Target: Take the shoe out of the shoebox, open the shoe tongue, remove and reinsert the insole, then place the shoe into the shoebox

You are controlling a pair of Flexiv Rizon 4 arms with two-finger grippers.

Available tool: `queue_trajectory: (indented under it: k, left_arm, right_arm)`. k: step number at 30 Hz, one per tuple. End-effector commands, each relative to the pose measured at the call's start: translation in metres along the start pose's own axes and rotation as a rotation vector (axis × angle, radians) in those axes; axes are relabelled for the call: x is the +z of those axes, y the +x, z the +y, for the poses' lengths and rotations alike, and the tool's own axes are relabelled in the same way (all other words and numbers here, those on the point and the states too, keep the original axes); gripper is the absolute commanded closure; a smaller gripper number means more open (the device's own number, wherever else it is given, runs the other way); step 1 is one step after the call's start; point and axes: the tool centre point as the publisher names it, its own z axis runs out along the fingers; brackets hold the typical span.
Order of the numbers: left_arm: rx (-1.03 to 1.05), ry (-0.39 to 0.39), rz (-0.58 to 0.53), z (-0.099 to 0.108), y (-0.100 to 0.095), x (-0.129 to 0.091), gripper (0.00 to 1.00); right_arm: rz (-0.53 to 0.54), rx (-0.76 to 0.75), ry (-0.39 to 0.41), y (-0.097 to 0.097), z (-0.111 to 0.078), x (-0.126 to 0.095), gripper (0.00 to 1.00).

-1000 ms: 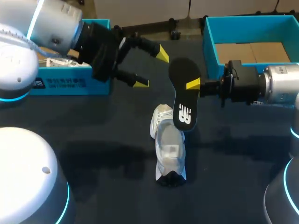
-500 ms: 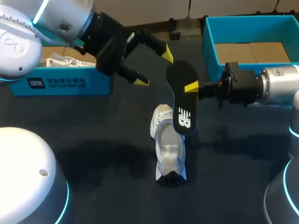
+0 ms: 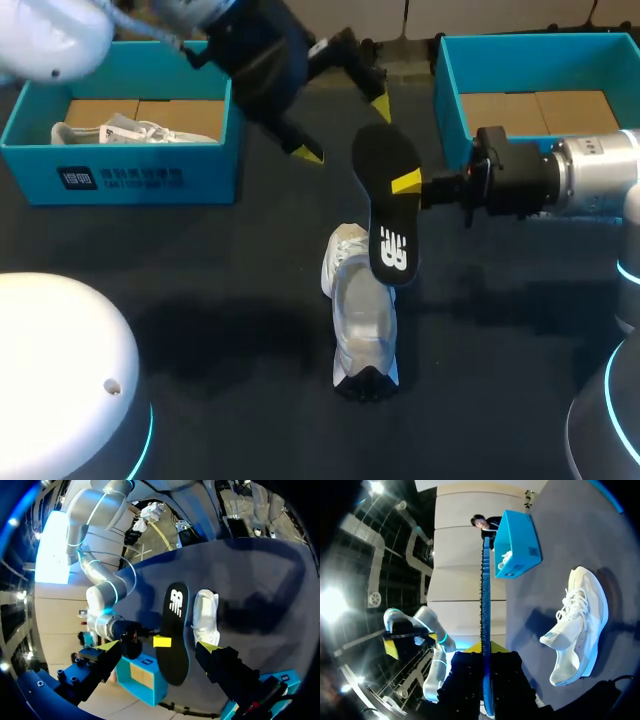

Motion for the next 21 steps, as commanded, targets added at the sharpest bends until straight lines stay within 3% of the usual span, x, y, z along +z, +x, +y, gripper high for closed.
queue_trajectory:
  k: [1, 12, 21]
  left_arm:
    - [-0.015, 0.008, 0.248, 0.01, -0.014, 0.005, 0.0]
    - [-0.067, -0.038, 0.446, 0.021, -0.022, 0.009, 0.0]
    - [-0.038, -0.014, 0.5, 0.021, -0.033, 0.012, 0.0]
  right_arm:
    - [-0.003, -0.002, 0.003, -0.002, 0.0, 0.004, 1.0]
    - [-0.002, -0.013, -0.002, -0.003, 0.0, 0.004, 1.0]
    - [0.001, -0.026, 0.003, -0.003, 0.004, 0.007, 1.0]
